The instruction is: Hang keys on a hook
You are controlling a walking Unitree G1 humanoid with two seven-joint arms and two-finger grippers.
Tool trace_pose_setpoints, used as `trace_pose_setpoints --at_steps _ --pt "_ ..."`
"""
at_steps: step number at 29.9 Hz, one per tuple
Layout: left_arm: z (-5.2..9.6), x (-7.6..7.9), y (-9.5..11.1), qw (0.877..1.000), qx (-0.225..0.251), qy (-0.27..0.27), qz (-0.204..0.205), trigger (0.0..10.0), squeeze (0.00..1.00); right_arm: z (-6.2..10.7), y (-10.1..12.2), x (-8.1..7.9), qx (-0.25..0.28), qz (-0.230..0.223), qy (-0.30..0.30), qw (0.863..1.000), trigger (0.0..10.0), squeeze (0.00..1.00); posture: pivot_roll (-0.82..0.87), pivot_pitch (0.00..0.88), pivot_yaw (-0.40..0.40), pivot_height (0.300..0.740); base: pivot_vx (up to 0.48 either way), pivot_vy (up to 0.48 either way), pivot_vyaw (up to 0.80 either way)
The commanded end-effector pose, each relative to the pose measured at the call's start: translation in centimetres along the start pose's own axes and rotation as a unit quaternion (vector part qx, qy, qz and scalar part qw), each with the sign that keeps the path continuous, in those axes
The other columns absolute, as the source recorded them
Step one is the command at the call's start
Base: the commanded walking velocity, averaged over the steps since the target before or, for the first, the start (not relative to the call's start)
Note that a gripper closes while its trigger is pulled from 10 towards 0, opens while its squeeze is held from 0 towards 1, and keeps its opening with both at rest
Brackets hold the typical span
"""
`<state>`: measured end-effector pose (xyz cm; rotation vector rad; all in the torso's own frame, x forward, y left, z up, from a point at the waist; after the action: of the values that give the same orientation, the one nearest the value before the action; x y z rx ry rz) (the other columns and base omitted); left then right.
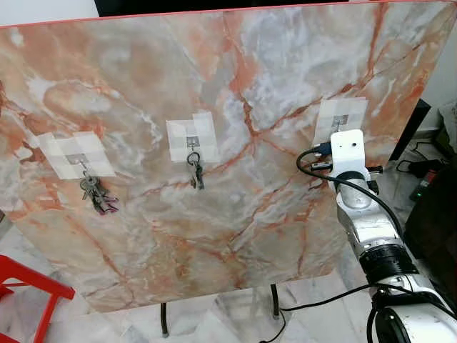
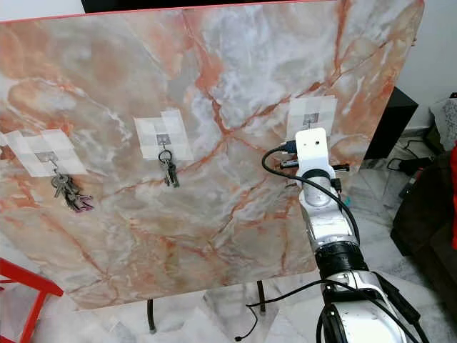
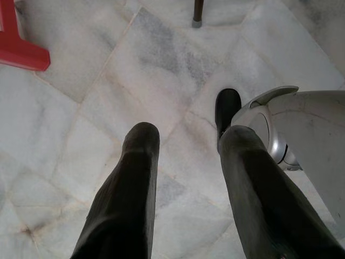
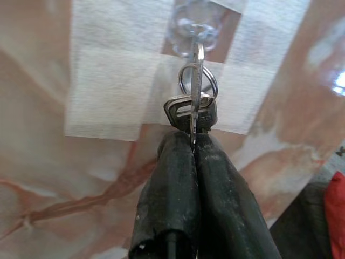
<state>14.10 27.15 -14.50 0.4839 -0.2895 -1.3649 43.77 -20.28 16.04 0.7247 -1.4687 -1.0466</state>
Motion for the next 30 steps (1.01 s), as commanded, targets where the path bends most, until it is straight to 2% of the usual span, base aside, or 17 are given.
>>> trace_pose_setpoints --at_steps 1,4,8,16,20,25,30 --pt "0.1 -0.4 0.0 1.0 -0.003 0.001 -0.009 10.0 0.0 0.0 0.4 1.0 0.005 -0.001 -0.015 1.0 10.0 0.0 0.13 0.0 0.03 0.74 0.0 0.0 0.0" --pt "0.1 -0.5 0.0 1.0 -0.003 0.001 -0.009 10.0 0.0 0.0 0.3 1.1 0.002 -0.003 -0.019 1.0 10.0 0.0 0.13 0.0 0.031 0.74 0.0 0.0 0.0" --pt "0.1 -0.4 0.1 1.0 -0.003 -0.001 -0.011 10.0 0.0 0.1 0.0 2.1 -0.003 -0.008 -0.043 0.999 10.0 0.0 0.13 0.0 0.034 0.74 0.0 0.0 0.0" --pt "0.0 -0.3 0.2 1.0 -0.002 -0.005 -0.012 10.0 0.0 0.0 0.5 2.5 0.002 -0.009 -0.047 0.999 10.0 0.0 0.13 0.0 0.034 0.74 0.0 0.0 0.0" --pt "0.0 -0.2 0.2 1.0 -0.002 -0.009 -0.012 10.0 0.0 0.0 0.6 2.3 0.002 -0.011 -0.047 0.999 10.0 0.0 0.13 0.0 0.035 0.74 0.0 0.0 0.0" --pt "0.0 -0.2 0.2 1.0 -0.001 -0.009 -0.012 10.0 0.0 -0.1 0.6 1.4 0.004 -0.011 -0.023 1.0 10.0 0.0 0.13 0.0 0.033 0.74 0.0 0.0 0.0" --pt "0.0 -0.2 0.2 1.0 -0.001 -0.01 -0.011 10.0 0.0 -0.3 0.8 1.5 0.005 -0.01 -0.025 1.0 10.0 0.0 0.14 0.0 0.033 0.74 0.0 0.0 0.0"
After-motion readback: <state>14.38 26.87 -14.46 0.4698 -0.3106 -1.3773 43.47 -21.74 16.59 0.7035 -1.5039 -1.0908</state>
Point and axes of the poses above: a point about 5 cm out from each wrist's last joint towards the gripper, its own z axis pointing back from the gripper into the wrist, its own y axis along the axis of the wrist's last joint, x = y × z, the point moved 6 cm from there along -z, pointing out of the wrist towards the gripper, and after that the axes turned 6 degrees about z, right-handed, at the moved point
